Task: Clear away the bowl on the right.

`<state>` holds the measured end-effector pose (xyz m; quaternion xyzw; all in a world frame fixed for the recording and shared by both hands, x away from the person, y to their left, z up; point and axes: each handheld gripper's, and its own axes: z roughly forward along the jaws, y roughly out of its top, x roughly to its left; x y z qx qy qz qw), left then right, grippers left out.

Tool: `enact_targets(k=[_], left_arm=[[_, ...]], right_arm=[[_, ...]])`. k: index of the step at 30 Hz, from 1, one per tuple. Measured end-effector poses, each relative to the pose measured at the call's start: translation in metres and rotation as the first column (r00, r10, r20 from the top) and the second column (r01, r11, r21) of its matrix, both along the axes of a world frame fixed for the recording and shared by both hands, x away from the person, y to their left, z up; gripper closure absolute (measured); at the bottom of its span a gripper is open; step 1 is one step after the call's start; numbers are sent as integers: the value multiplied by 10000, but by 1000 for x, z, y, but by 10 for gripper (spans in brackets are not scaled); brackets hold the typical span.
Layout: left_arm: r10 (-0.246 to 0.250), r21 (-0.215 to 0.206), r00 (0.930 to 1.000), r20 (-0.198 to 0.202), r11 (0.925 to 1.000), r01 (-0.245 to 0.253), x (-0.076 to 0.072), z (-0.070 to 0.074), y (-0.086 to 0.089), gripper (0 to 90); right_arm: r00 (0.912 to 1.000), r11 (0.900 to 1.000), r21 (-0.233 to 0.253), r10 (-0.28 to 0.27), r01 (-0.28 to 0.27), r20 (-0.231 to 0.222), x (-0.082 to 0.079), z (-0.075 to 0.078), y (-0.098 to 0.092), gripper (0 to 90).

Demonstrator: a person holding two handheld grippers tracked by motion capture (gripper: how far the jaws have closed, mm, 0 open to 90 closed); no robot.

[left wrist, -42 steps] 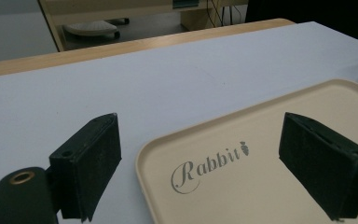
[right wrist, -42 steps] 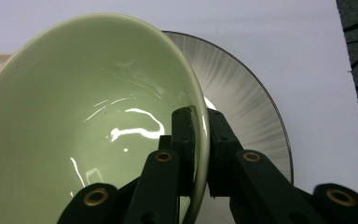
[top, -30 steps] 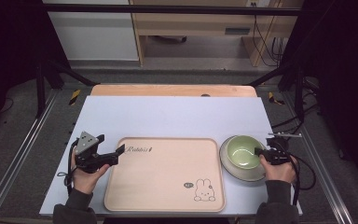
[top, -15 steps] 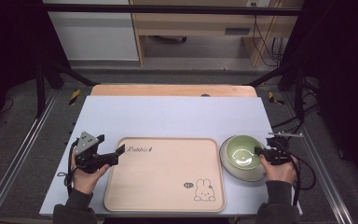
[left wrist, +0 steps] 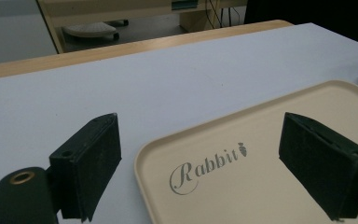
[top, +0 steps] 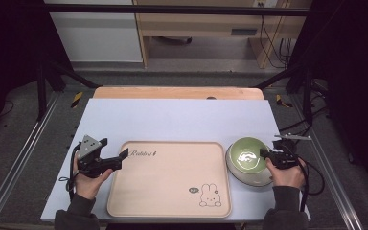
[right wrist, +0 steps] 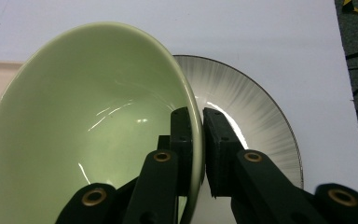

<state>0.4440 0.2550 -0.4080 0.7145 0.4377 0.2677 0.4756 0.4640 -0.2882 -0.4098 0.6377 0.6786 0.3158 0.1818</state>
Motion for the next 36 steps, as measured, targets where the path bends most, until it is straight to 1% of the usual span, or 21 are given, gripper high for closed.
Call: enact_targets(k=[2,4,7,14,18,21,22,26,34,36], left_arm=[[2,1,10000,-14,10000,-2,0,0,0,122],[-5,12,10000,-14,10000,5,0,0,-1,122],[-9,22,10000,-13,10000,9,0,0,-1,122],[-21,8,10000,7,10000,21,0,0,-1,122],[-54,44,10000,-15,10000,54,0,0,-2,122],[-69,79,10000,-22,9999,69,0,0,-2,122],[-69,86,10000,-19,9999,69,0,0,-2,122],[-52,37,10000,-14,10000,53,-1,0,-2,122],[-87,97,10000,2,9999,87,-1,0,-3,122],[-87,92,10000,10,9999,87,-1,0,-3,122]], right_arm=[[10000,10000,30,-7,7,-19,-1,1,1,831],[10000,10000,-17,72,-72,54,-1,2,2,831],[9998,9999,60,141,-141,124,-2,6,5,830],[9984,9986,70,515,-517,251,-4,10,12,830],[9972,9975,175,675,-681,313,-5,13,17,830],[9956,9963,177,837,-845,431,-6,15,20,830],[9948,9959,74,892,-897,481,-6,16,21,830],[9927,9944,-39,1059,-1058,581,-8,20,28,830],[9862,9880,237,1510,-1529,672,-9,25,37,830],[9844,9863,237,1613,-1632,699,-9,26,38,830]])
